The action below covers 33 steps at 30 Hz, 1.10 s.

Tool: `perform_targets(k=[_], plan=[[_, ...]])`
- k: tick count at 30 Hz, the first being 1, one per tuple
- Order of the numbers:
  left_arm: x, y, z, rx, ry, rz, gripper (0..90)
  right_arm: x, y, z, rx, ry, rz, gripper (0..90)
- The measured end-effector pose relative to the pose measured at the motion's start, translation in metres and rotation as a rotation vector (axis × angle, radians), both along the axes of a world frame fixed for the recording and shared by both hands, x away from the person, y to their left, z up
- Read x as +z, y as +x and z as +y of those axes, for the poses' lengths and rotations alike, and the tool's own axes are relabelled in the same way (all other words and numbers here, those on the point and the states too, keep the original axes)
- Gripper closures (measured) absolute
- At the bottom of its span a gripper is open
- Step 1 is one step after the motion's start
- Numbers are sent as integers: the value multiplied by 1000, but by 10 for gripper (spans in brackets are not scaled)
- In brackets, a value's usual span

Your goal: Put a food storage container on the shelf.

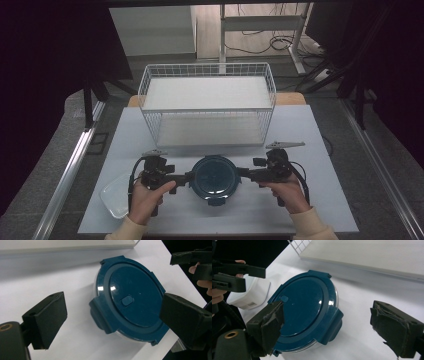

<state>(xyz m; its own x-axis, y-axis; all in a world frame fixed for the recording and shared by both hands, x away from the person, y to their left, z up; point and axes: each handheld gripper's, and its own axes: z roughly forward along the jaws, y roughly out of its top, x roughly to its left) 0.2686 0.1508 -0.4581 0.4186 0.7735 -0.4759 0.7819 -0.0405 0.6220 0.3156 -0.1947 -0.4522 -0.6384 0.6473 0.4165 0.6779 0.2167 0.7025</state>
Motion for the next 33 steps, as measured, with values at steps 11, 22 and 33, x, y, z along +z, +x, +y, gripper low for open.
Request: perform_targets(k=[11,22,33], plan=[[-12,8,-21,-14,-7,64,51,-8,1,8,16,-10,43,89],[-30,20,-24,-14,-57,152,48,-17,3,12,13,15,91,77],[-38,27,-27,-20,-73,188,49,-27,4,18,18,15,135,72]])
